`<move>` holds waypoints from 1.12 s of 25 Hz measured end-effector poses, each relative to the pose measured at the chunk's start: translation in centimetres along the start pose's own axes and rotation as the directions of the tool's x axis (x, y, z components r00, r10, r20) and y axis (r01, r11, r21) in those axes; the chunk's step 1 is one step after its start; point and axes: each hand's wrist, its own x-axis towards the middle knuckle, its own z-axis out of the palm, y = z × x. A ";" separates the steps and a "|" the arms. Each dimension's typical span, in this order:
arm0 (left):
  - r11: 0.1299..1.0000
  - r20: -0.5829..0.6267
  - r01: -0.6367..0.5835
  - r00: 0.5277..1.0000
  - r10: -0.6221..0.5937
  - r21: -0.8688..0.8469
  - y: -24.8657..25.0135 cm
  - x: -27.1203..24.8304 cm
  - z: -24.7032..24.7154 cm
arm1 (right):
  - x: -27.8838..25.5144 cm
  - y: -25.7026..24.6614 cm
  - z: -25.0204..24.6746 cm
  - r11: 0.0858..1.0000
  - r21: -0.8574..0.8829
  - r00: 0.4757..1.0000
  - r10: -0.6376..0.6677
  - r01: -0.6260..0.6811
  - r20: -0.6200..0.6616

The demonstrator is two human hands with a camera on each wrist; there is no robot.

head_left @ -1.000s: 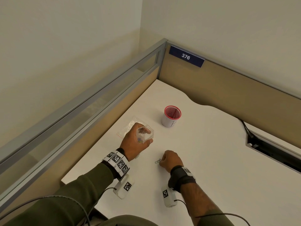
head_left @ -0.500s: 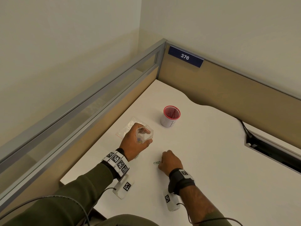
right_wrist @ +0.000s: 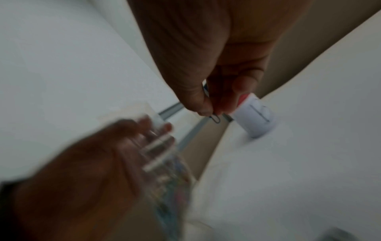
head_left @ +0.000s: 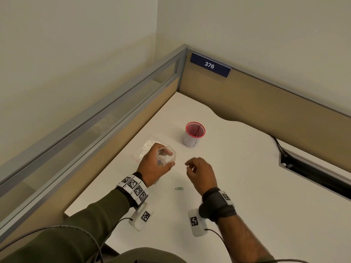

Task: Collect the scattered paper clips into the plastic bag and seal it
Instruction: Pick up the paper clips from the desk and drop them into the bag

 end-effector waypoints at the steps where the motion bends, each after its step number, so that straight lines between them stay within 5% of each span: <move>1: 1.000 0.003 0.000 1.000 0.000 0.002 0.0 0.0 0.1 | 0.2 -1.5 -0.9 0.996 0.082 0.998 -0.034 0.039 -0.061; 5: 1.000 0.021 0.003 1.000 -0.003 0.011 0.4 -0.1 0.2 | 0.7 -6.2 -3.4 0.936 0.308 0.975 -0.117 0.173 -0.191; 9: 1.000 0.024 -0.007 1.000 0.007 0.028 0.6 -0.1 0.1 | 0.3 -7.8 -3.7 0.926 0.312 0.976 -0.191 0.214 -0.103; 13: 0.999 0.020 0.019 1.000 -0.019 0.029 0.3 0.1 -0.1 | 0.4 -6.0 -3.3 0.942 0.280 0.971 -0.131 0.184 -0.198; 17: 1.000 -0.015 0.014 1.000 -0.014 -0.009 -0.5 0.0 -0.8 | 1.0 -1.5 0.3 0.998 -0.062 0.992 0.000 0.008 0.127; 20: 1.000 -0.002 0.007 1.000 -0.007 -0.008 -0.8 -0.2 -0.6 | -0.4 1.5 3.2 0.957 -0.287 0.923 0.155 -0.051 0.353; 28: 1.000 -0.007 -0.007 1.000 0.007 -0.008 -1.0 -0.1 -1.0 | -0.1 1.6 5.2 0.926 -0.374 0.848 0.232 -0.044 0.476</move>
